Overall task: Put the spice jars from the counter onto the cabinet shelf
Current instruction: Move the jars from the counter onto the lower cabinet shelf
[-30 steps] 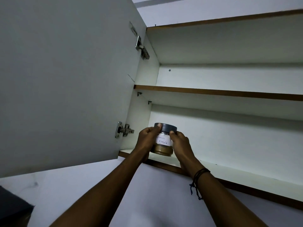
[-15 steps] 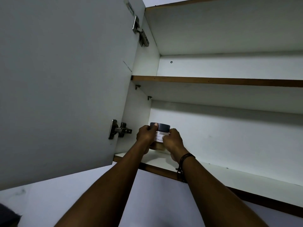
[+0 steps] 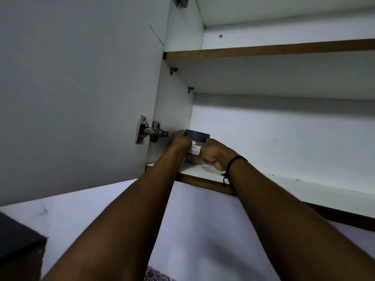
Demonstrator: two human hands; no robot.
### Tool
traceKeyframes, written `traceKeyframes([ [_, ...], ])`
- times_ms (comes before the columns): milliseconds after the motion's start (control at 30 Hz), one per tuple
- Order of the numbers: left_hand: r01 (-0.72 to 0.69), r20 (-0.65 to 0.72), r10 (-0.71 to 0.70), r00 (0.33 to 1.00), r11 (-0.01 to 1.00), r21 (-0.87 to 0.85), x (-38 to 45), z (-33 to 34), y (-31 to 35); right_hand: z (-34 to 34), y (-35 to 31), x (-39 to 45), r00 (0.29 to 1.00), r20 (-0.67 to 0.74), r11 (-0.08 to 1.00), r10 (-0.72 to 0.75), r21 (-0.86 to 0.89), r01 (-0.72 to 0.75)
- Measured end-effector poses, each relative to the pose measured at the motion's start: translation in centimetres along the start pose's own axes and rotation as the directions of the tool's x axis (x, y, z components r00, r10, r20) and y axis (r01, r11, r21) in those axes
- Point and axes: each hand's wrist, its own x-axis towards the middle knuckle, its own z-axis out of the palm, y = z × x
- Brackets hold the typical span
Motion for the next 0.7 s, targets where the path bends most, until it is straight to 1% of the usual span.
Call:
traceKeyframes([
  [167,0.04,0.012,-0.04,0.999,0.999,0.004,-0.4,-0.3,-0.5,0.1,-0.3,-0.8,1.0,0.023,0.99,0.018,-0.14,-0.015],
  [267,0.06,0.002,-0.06,0.998,0.998,0.024,-1.2,-0.3,-0.3,0.2,-0.1,-1.2,0.999,0.041,0.991,0.022,-0.133,-0.017],
  [367,0.062,-0.007,-0.061,0.998,0.995,0.082,-2.2,-0.2,-0.2,0.3,0.3,-1.4,0.998,0.056,0.992,-0.027,-0.125,0.034],
  [500,0.032,0.017,-0.036,0.999,0.985,0.17,-3.7,-0.5,0.4,0.0,0.4,-3.0,0.994,0.007,0.994,-0.108,-0.002,0.108],
  [600,-0.021,0.032,0.013,0.999,0.962,0.274,-5.7,-1.1,1.3,-0.3,0.0,-5.3,0.991,0.001,0.991,-0.134,-0.025,0.134],
  [700,-0.11,0.019,0.109,0.994,0.945,0.308,-8.4,-1.8,2.2,-0.6,-0.4,-7.1,0.984,-0.051,0.984,-0.169,-0.07,0.165],
])
